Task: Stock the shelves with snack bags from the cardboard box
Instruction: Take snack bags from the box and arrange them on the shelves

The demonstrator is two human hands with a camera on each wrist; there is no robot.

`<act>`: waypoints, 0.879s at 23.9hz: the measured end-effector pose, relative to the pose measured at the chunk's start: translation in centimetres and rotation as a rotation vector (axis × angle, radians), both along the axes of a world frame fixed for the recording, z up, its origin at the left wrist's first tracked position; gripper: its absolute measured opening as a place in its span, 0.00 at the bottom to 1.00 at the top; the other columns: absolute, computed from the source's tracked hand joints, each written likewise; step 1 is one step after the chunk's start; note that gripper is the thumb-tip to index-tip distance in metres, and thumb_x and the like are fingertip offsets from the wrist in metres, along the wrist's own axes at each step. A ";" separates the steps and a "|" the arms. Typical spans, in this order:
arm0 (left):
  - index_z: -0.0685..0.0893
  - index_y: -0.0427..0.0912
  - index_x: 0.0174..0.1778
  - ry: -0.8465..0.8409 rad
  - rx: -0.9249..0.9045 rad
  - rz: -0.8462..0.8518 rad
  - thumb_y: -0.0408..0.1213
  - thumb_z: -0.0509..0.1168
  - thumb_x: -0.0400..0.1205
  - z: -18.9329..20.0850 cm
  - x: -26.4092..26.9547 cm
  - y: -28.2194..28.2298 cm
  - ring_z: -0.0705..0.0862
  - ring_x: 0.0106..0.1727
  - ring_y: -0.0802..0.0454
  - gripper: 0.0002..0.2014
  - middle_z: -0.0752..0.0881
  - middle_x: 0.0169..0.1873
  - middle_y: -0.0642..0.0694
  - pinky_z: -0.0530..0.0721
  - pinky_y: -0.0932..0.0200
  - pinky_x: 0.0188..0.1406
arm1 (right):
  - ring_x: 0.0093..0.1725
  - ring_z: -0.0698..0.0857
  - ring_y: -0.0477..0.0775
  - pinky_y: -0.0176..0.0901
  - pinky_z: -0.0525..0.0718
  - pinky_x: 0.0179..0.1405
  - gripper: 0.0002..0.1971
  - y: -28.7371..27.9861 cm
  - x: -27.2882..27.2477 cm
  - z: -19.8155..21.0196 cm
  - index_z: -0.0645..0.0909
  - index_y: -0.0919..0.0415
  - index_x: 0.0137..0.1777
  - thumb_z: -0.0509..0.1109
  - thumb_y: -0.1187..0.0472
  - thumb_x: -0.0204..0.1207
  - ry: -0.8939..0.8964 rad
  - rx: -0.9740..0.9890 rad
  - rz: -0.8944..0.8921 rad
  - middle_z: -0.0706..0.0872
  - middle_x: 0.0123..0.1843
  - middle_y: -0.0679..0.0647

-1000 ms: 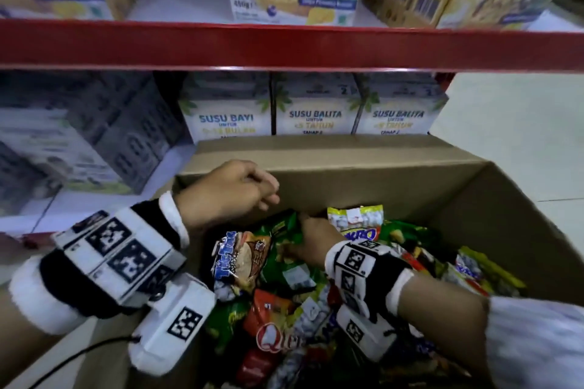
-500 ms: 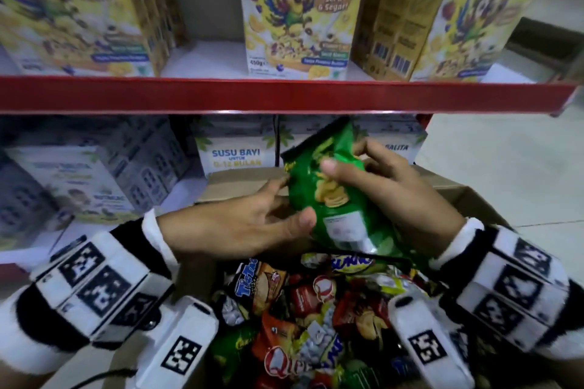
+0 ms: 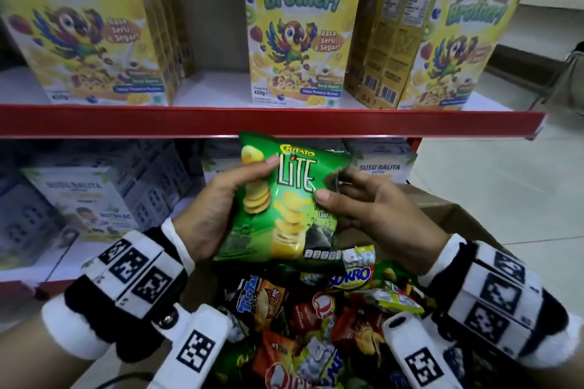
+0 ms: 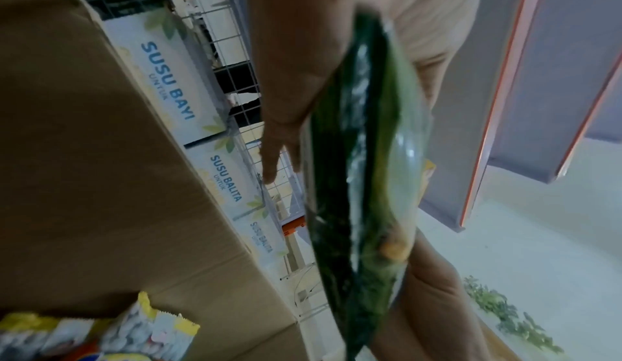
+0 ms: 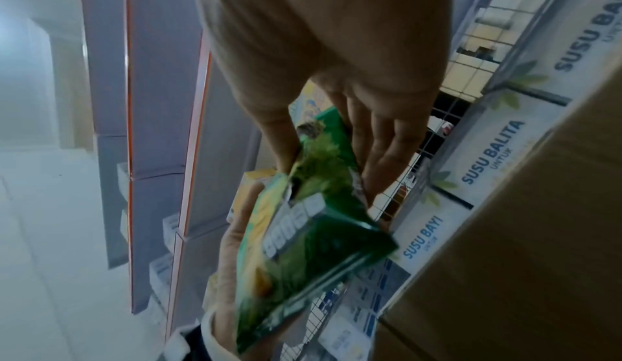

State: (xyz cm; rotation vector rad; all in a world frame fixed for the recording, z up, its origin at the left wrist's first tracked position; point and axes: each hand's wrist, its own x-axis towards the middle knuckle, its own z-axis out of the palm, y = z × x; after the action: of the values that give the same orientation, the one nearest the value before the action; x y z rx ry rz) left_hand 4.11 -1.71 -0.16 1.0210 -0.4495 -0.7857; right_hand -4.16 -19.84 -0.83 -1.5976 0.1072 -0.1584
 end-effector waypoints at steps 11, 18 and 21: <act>0.68 0.45 0.33 -0.237 0.274 0.445 0.37 0.71 0.69 -1.0 3.6 5.7 0.67 0.15 0.61 0.15 0.69 0.16 0.56 0.68 0.71 0.15 | 0.44 0.87 0.56 0.45 0.84 0.43 0.21 1.9 3.3 -9.1 0.80 0.62 0.59 0.55 0.46 0.84 0.522 -0.383 0.323 0.88 0.49 0.56; 0.74 0.47 0.30 -0.222 0.307 0.472 0.42 0.73 0.65 -2.0 4.7 7.5 0.72 0.24 0.57 0.12 0.75 0.23 0.50 0.75 0.66 0.27 | 0.70 0.76 0.67 0.58 0.76 0.70 0.33 5.7 2.2 -18.6 0.69 0.66 0.75 0.74 0.51 0.74 0.702 -1.188 0.902 0.76 0.72 0.65; 0.83 0.47 0.30 -0.229 0.284 0.484 0.40 0.73 0.67 -1.6 4.7 7.2 0.80 0.27 0.56 0.05 0.84 0.28 0.48 0.85 0.61 0.33 | 0.67 0.79 0.64 0.52 0.78 0.67 0.33 5.4 2.1 -17.8 0.74 0.66 0.72 0.78 0.53 0.69 0.628 -1.158 0.800 0.80 0.69 0.62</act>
State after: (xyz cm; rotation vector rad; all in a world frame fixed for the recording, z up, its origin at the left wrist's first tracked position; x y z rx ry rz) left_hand 8.79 5.46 -1.75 1.4255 -0.2693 -0.3010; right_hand -2.03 -14.46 -18.66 -2.6469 -0.1875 1.0947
